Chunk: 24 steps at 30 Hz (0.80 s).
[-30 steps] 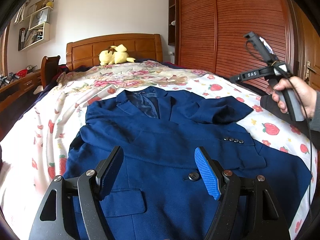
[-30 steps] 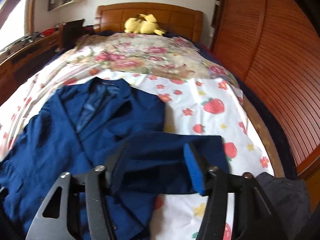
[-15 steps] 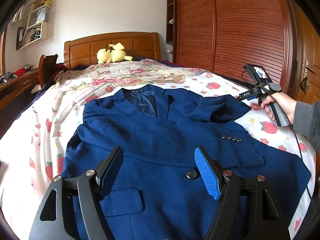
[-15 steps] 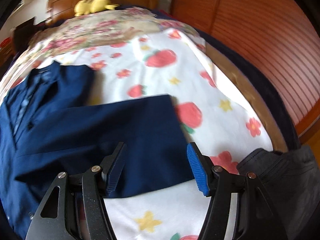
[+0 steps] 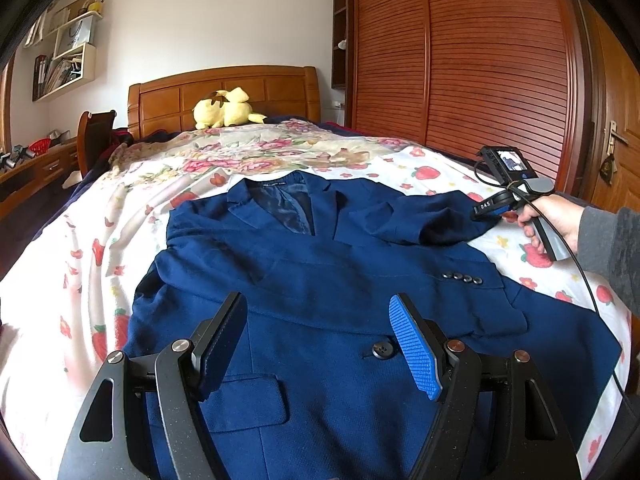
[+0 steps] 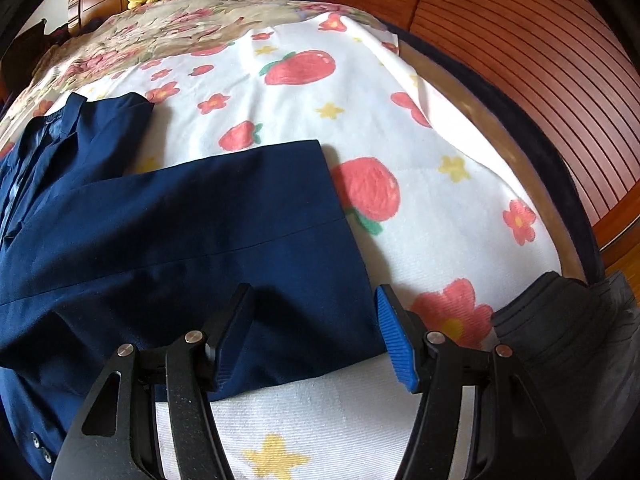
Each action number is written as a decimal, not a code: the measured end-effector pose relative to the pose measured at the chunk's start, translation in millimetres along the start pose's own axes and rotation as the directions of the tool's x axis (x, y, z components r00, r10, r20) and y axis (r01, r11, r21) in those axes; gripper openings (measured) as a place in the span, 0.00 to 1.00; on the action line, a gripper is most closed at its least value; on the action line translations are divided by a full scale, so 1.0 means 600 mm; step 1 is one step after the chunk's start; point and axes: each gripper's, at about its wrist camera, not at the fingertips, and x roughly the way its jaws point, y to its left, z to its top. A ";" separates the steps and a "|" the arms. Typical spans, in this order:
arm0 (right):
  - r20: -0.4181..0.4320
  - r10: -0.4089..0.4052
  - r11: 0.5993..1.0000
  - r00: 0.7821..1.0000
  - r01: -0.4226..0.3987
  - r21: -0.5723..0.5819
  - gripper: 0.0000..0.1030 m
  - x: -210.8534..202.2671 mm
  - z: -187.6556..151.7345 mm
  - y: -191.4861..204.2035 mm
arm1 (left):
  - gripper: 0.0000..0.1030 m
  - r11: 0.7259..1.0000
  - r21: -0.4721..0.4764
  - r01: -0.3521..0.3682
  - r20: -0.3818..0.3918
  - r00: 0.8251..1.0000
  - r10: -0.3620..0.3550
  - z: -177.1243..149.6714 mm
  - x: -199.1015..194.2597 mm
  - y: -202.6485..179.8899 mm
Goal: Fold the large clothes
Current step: 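Fold the held sleeve with the right tool across the jacket front, then open the right tool and lift it off the folded sleeve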
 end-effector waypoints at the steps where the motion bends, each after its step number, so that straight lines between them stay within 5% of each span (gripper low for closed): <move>1: -0.003 0.009 1.000 1.000 -0.009 -0.002 0.50 0.000 0.000 0.003 | 0.73 1.000 -0.001 -0.001 0.002 1.000 0.001 0.000 0.000 0.000; 4: -0.016 0.050 0.998 0.999 -0.051 -0.045 0.21 -0.001 -0.005 0.019 | 0.73 1.000 -0.004 -0.001 0.012 1.000 0.001 0.001 -0.005 0.001; 7: -0.001 0.027 0.992 1.000 -0.027 -0.120 0.14 -0.025 -0.012 0.045 | 0.73 1.000 -0.012 -0.004 0.023 1.000 0.004 0.001 -0.012 0.002; 16: 0.201 0.126 0.970 0.972 -0.078 -0.231 0.12 -0.220 -0.008 0.138 | 0.73 0.998 -0.068 0.004 0.041 0.999 -0.001 0.008 -0.044 0.018; 24: 0.323 0.325 0.891 0.889 -0.173 -0.420 0.11 -0.412 -0.044 0.269 | 0.73 0.997 -0.063 -0.043 0.054 0.997 0.046 0.006 -0.082 0.036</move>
